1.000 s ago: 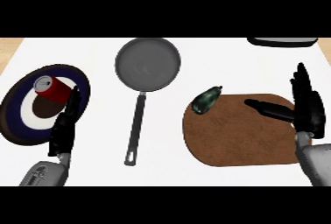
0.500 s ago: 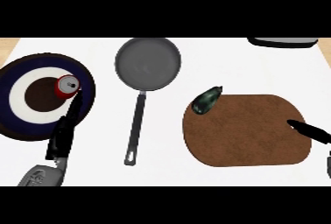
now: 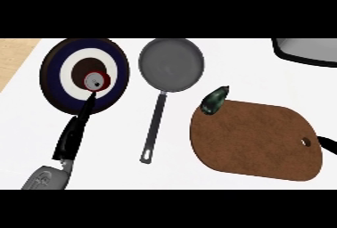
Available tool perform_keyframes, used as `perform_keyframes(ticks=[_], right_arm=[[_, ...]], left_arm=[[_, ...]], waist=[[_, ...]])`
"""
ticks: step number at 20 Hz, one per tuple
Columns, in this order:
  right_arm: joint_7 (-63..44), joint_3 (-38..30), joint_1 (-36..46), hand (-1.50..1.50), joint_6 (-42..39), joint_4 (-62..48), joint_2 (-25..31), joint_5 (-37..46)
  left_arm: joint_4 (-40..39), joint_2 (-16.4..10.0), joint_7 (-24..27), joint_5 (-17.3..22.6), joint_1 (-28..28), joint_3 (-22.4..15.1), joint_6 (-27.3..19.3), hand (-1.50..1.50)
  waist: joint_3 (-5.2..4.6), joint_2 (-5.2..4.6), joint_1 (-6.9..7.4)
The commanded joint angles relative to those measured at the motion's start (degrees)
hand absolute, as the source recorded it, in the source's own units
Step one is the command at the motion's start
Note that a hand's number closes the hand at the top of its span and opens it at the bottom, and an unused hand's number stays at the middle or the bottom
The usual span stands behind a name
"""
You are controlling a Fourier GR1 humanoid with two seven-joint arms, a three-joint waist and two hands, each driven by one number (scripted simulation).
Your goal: Pick the eggplant from the cutting board and place it in the pan
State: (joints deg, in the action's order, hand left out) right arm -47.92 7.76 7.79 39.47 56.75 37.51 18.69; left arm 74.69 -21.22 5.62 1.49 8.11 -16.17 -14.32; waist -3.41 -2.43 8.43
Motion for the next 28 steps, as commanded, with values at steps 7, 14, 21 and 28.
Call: perform_keyframes(ticks=[7, 14, 21, 28], right_arm=[[-27.7, 6.4, 11.7, -1.50, -16.9, -5.6, 0.2, 4.6], [-37.3, 8.2, 19.5, -1.50, -27.9, -11.4, -2.8, 4.1], [-37.4, 6.8, 25.1, -1.50, -35.0, -22.9, -7.0, 1.1], [-37.3, 5.8, 34.3, -1.50, -37.1, -35.5, -10.8, 1.0]], left_arm=[[1.3, 0.9, -3.1, -0.7, 2.6, -3.8, 3.3, 0.00], [0.9, 1.3, -4.3, -0.9, 3.4, -4.6, 4.0, 0.00], [2.0, 0.7, -6.1, -0.4, 3.9, -4.4, 4.9, 0.00], [2.0, 0.5, -8.1, 0.0, 4.7, -4.0, 5.2, 0.00]], waist=[[2.10, -0.33, 6.12], [2.43, -0.02, 6.52], [2.63, 0.37, 5.94], [2.73, 0.32, 5.33]])
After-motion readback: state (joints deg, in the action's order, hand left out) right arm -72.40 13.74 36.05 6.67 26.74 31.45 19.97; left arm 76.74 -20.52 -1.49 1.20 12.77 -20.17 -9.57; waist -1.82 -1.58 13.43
